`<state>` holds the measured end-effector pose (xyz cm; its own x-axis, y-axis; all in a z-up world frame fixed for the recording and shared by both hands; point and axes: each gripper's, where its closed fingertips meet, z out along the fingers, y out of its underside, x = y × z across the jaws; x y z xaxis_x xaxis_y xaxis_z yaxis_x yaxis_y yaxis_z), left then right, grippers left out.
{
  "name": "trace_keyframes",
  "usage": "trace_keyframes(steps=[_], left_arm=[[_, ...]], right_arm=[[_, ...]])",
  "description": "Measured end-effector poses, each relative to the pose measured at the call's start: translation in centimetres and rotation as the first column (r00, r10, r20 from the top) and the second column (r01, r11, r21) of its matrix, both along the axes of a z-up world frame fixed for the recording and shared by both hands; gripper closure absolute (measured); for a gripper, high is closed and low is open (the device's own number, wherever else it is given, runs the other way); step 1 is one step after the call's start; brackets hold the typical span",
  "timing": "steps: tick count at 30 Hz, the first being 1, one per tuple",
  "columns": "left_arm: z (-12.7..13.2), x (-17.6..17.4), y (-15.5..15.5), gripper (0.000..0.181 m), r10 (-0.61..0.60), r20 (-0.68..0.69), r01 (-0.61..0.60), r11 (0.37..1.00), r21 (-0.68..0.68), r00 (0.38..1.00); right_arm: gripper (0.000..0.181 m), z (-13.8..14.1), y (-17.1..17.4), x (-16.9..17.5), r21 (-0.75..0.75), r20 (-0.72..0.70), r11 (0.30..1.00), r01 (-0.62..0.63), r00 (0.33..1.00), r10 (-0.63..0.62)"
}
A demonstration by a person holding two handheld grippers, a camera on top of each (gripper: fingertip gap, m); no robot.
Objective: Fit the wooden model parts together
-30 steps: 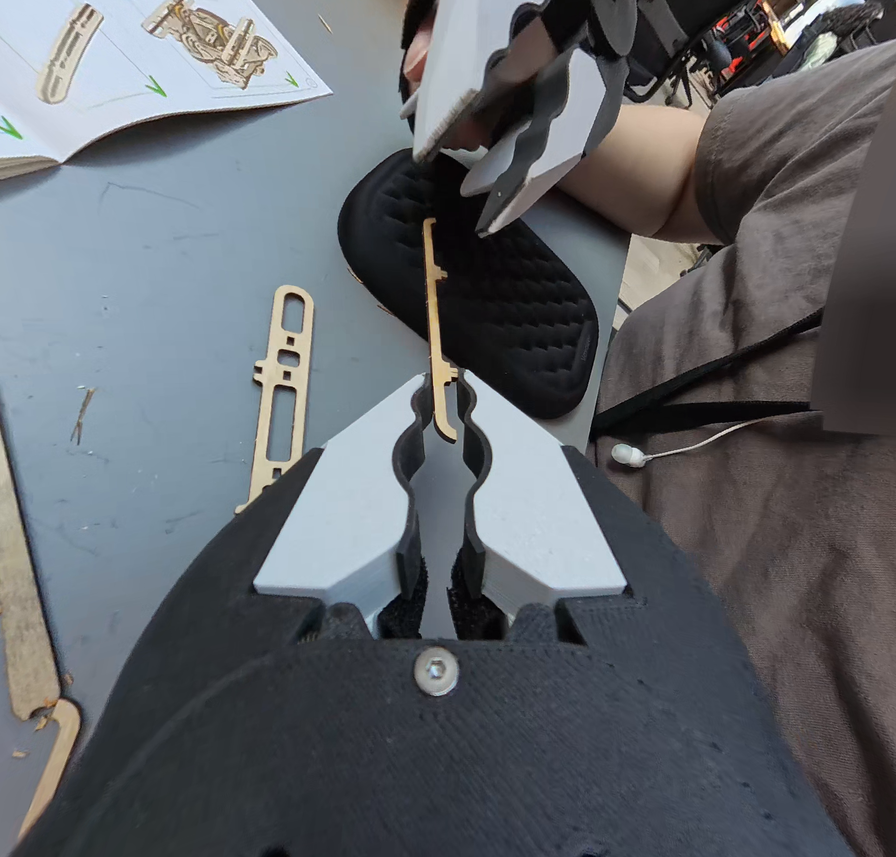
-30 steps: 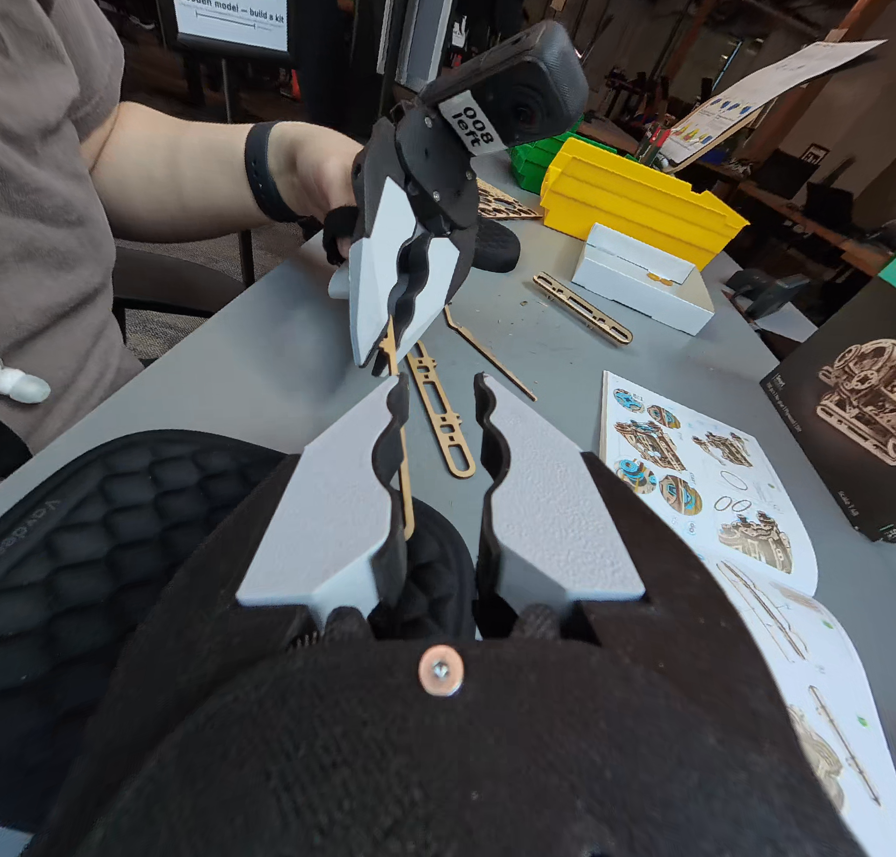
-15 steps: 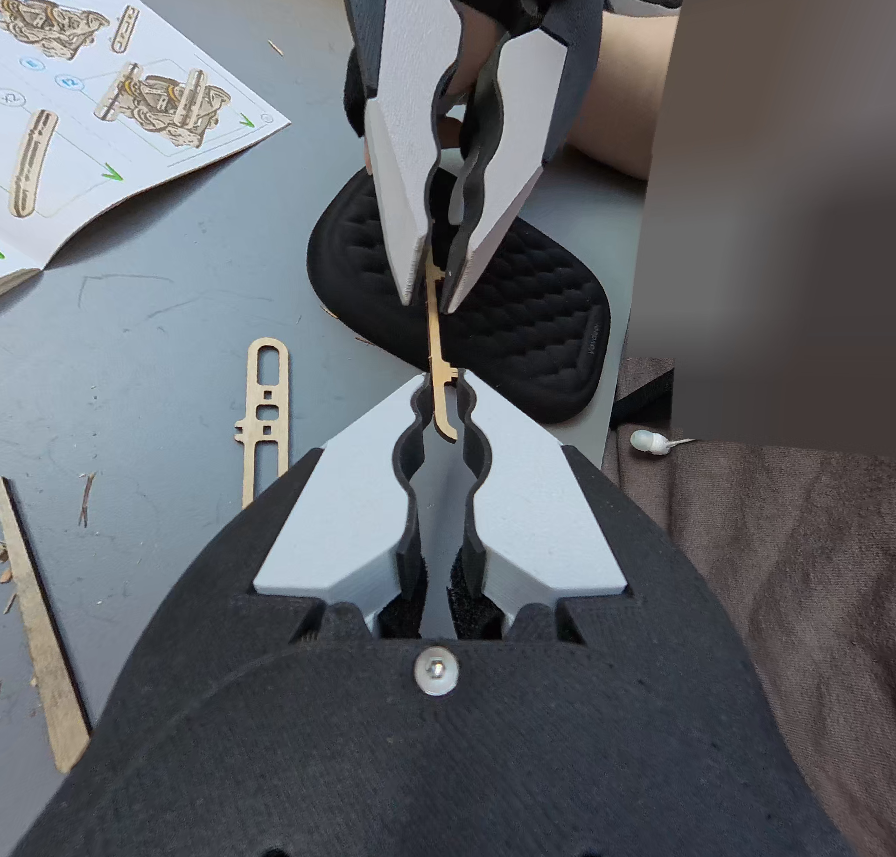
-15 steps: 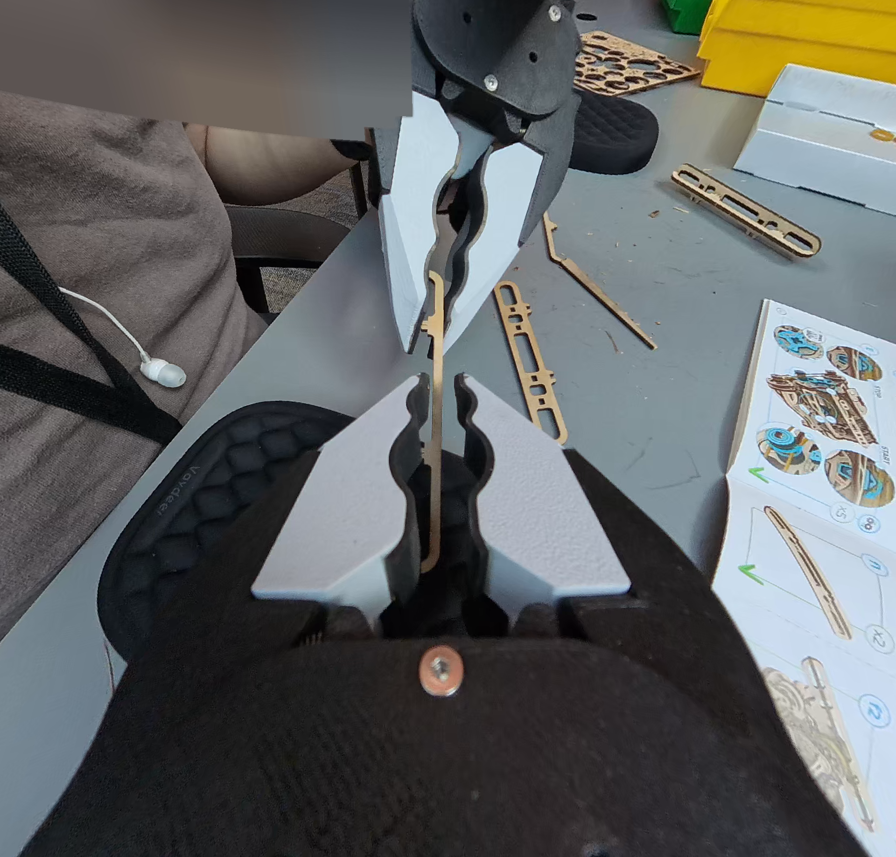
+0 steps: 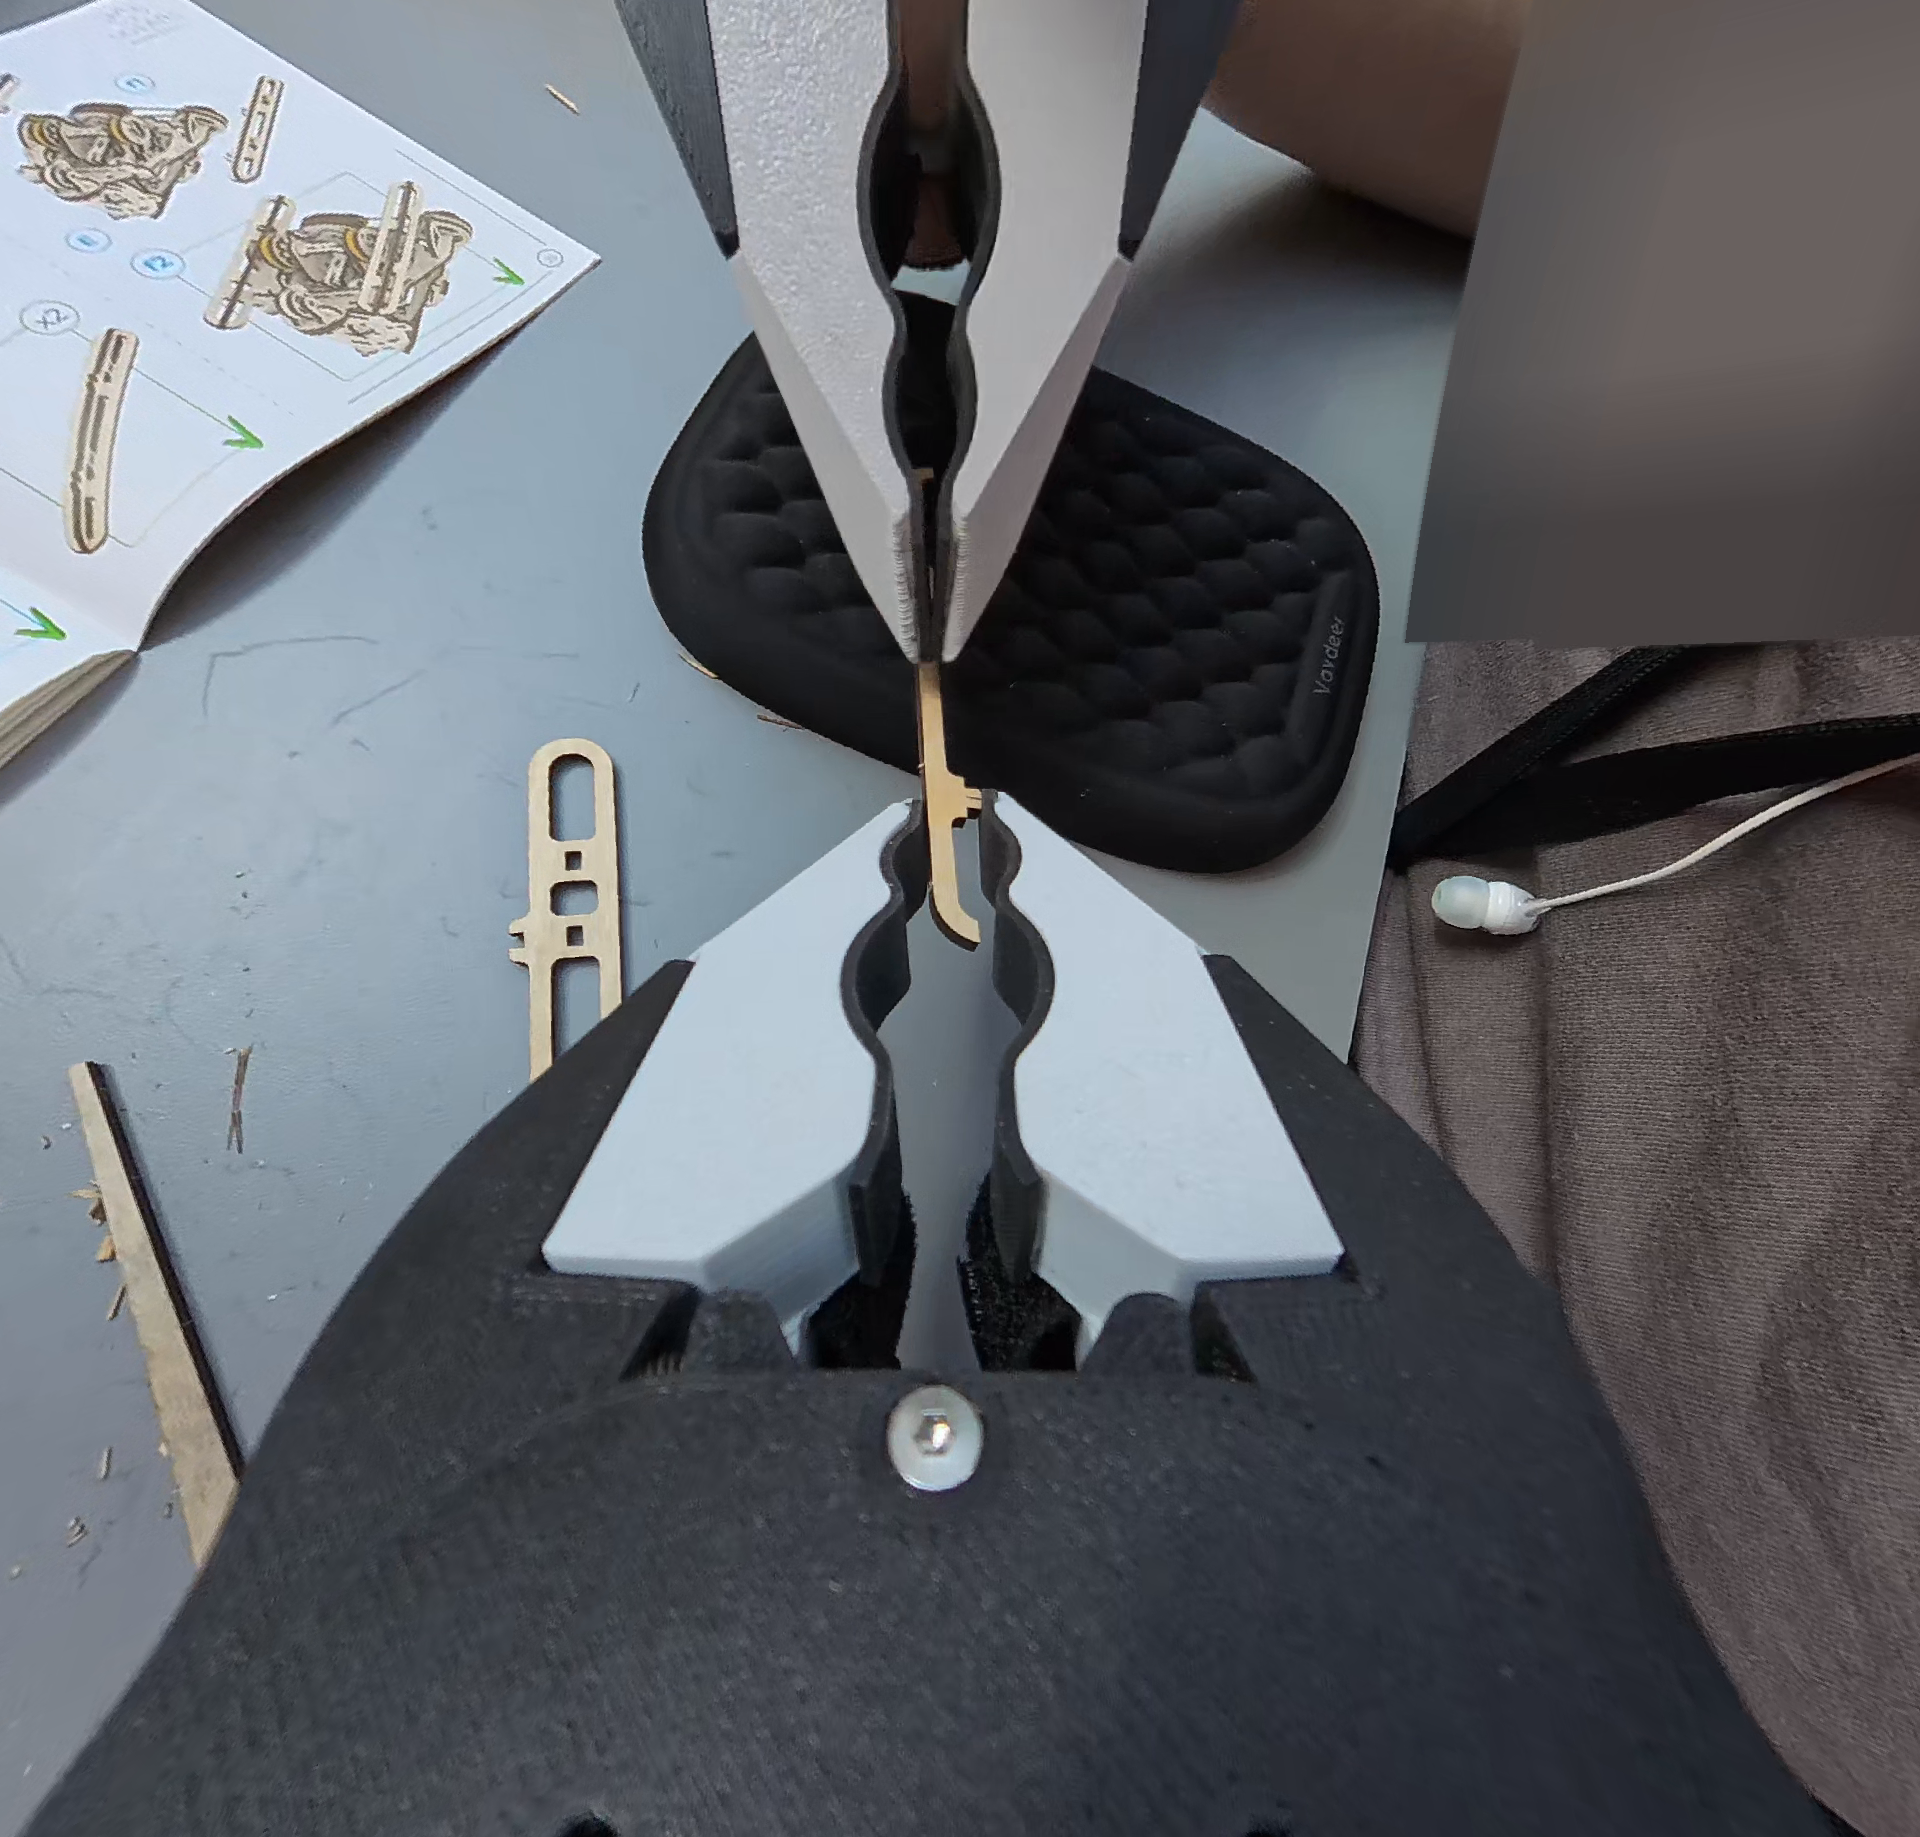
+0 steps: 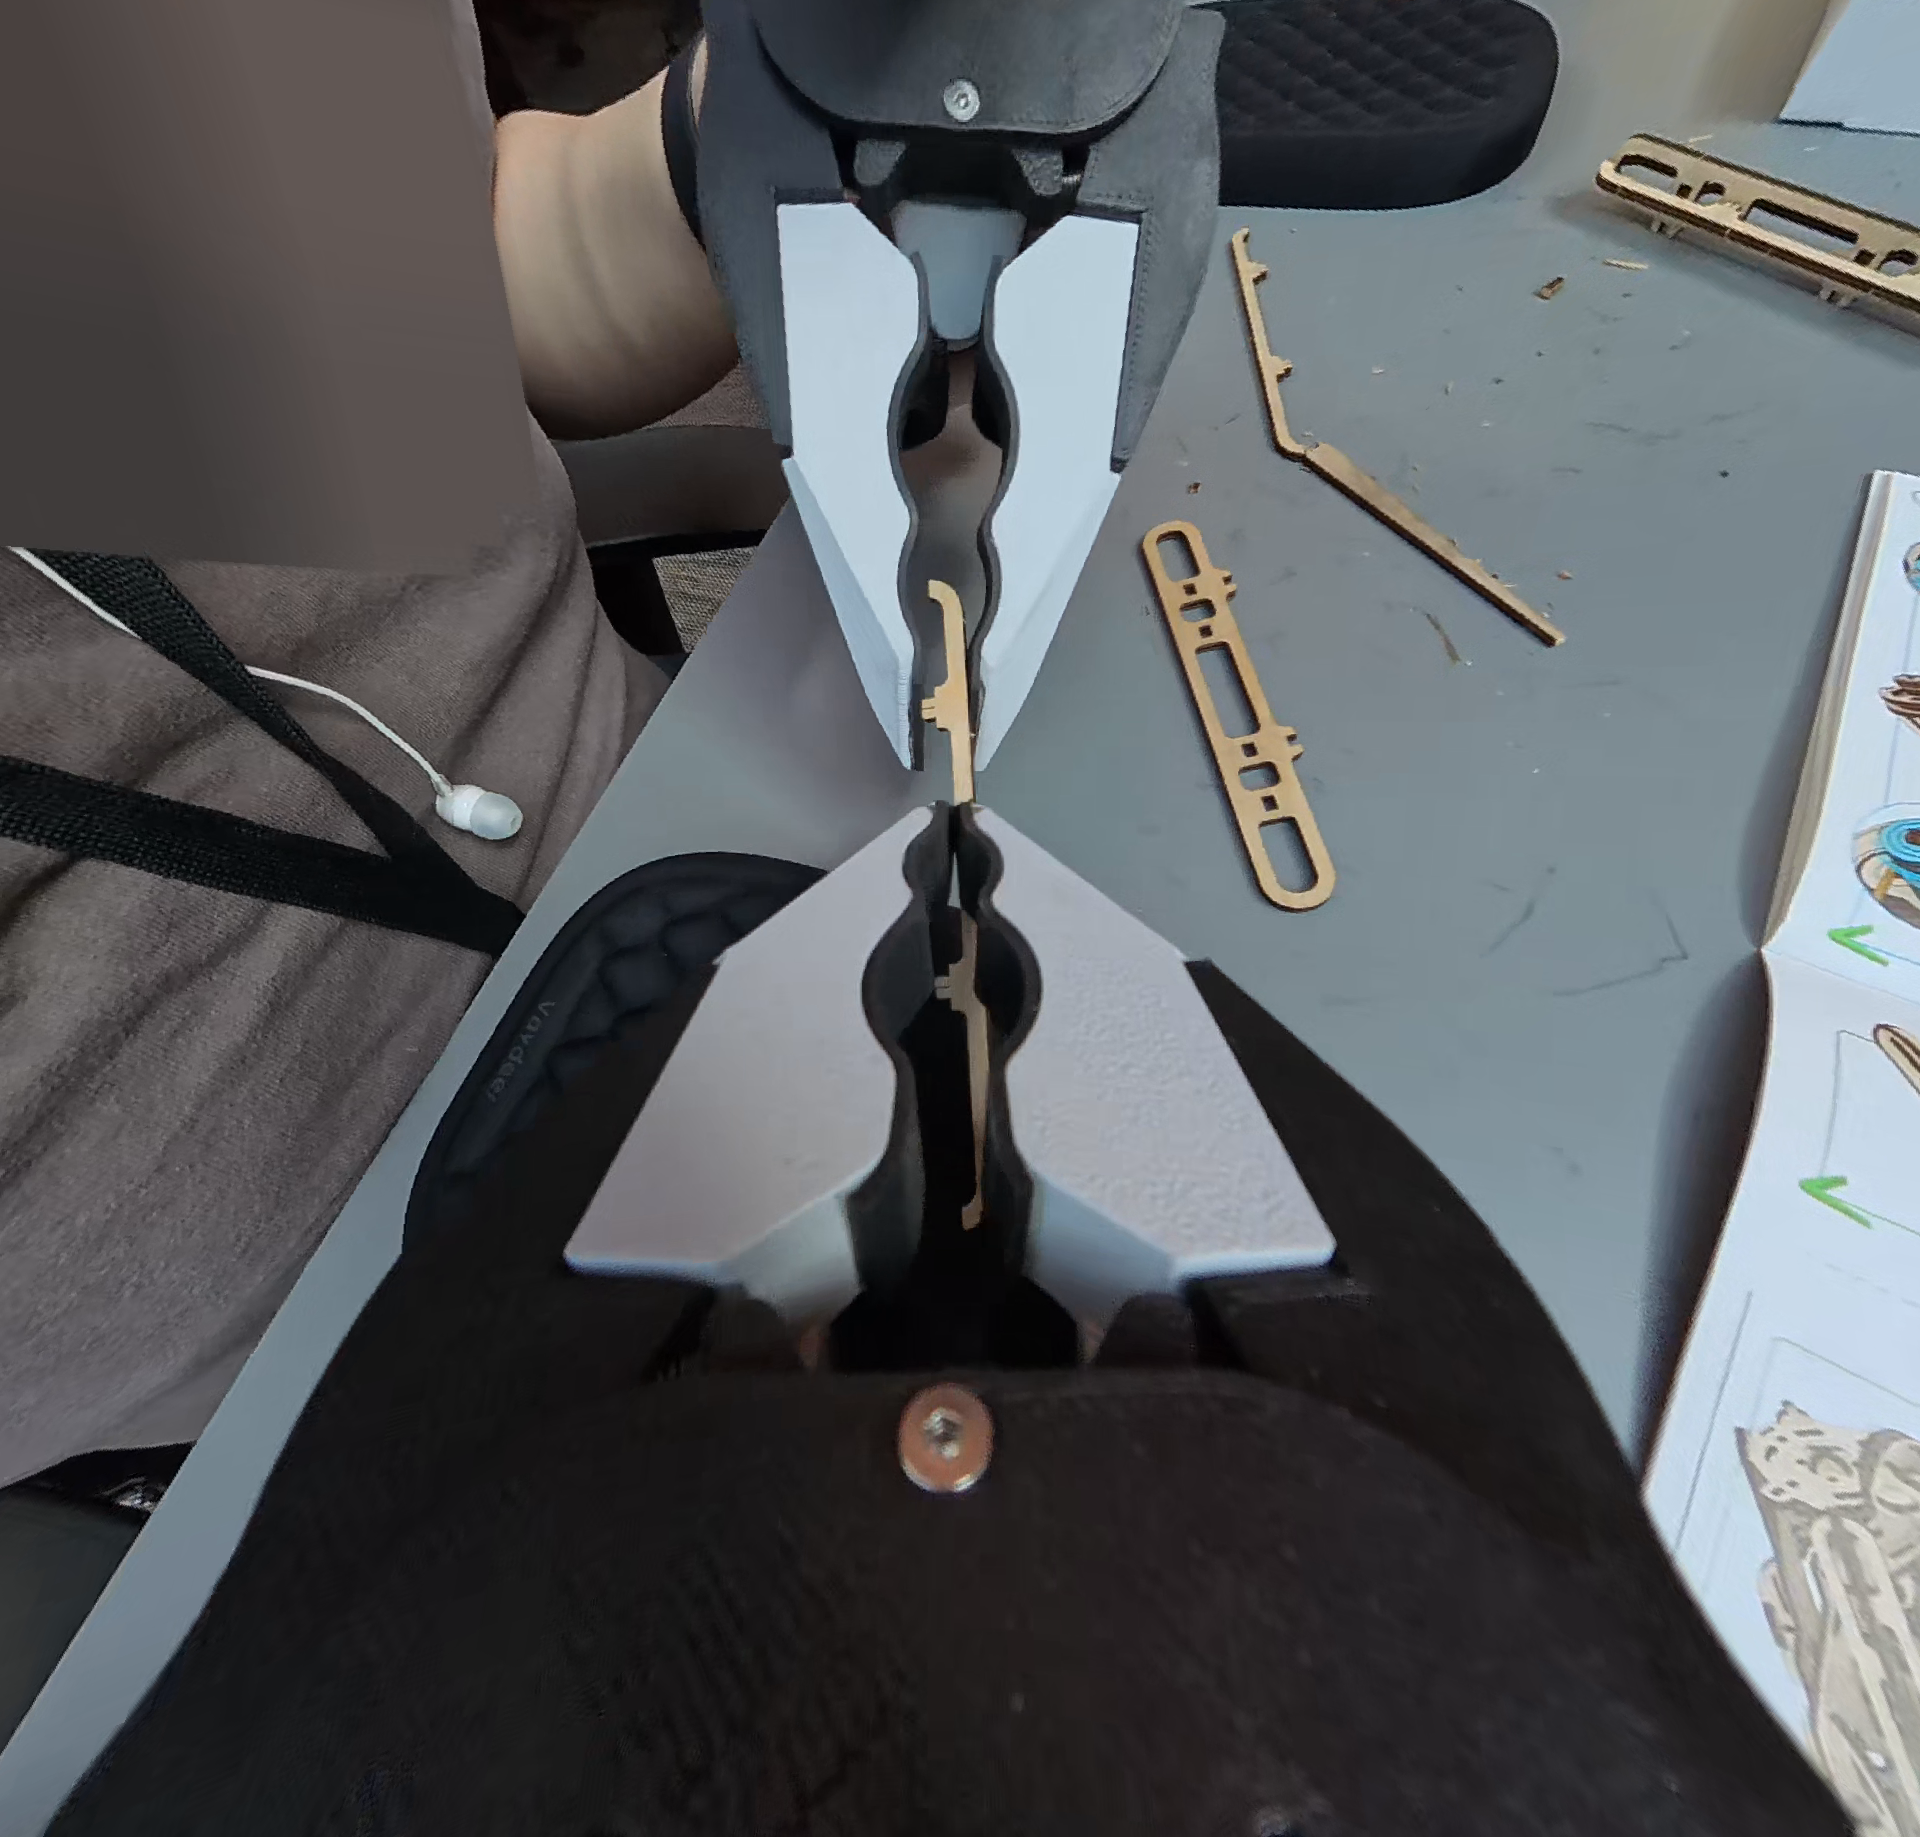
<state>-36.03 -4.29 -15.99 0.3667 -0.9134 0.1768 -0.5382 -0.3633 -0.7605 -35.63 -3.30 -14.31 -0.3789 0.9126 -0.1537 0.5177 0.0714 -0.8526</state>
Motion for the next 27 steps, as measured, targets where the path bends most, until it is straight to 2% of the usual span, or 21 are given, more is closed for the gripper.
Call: trace_keyframes(steps=[1, 5, 6, 7, 8, 10, 12, 20, 23, 27], left_arm=[[0.1, 0.1, -0.1, 0.175, -0.006, 0.003, 0.006, 1.000, 0.005, 1.000], [0.2, 0.1, -0.1, 0.174, -0.003, -0.004, 0.003, 1.000, 0.020, 1.000], [0.2, 0.0, -0.1, 0.174, -0.002, -0.004, 0.002, 1.000, 0.024, 1.000], [0.3, 0.1, 0.0, 0.175, -0.001, 0.001, 0.001, 1.000, 0.028, 1.000], [0.4, 0.1, 0.0, 0.175, 0.000, 0.008, 0.000, 1.000, 0.027, 1.000], [0.5, 0.2, 0.1, 0.174, 0.003, 0.023, -0.004, 1.000, 0.025, 1.000], [0.6, 0.2, 0.2, 0.175, 0.007, 0.030, -0.008, 0.999, 0.034, 1.000], [0.3, 0.1, 0.0, 0.172, 0.005, 0.037, -0.006, 1.000, 0.019, 0.999], [1.0, -1.9, 1.1, 0.164, 0.080, 0.039, -0.082, 0.994, 0.076, 0.996], [0.8, -7.1, 3.8, 0.151, 0.258, -0.019, -0.250, 0.951, 0.181, 0.966]], right_arm=[[0.181, 0.1, 0.1, 0.0, -0.009, 0.009, 1.000, 0.009, 1.000, -0.009], [0.181, -0.1, 0.2, 0.2, 0.003, 0.009, 1.000, 0.010, 1.000, -0.010], [0.176, 0.0, 0.1, 0.1, -0.013, 0.007, 1.000, 0.012, 1.000, -0.012], [0.161, 0.1, 0.3, 0.0, -0.036, 0.011, 0.999, 0.030, 1.000, -0.030], [0.154, 0.1, 0.4, -0.1, -0.065, 0.017, 0.997, 0.043, 0.999, -0.042], [0.160, 0.1, 0.4, -0.1, -0.108, 0.023, 0.993, 0.044, 0.999, -0.041], [0.180, -0.2, 0.4, 0.1, -0.091, 0.032, 0.995, 0.034, 0.999, -0.031], [0.181, -0.5, -0.1, 0.3, -0.116, 0.075, 0.993, 0.008, 0.997, 0.001], [0.181, -1.1, 0.9, 0.2, -0.117, 0.096, 0.991, 0.064, 0.994, -0.053], [0.181, -1.6, 2.9, 0.4, -0.135, 0.122, 0.979, 0.151, 0.983, -0.135]])
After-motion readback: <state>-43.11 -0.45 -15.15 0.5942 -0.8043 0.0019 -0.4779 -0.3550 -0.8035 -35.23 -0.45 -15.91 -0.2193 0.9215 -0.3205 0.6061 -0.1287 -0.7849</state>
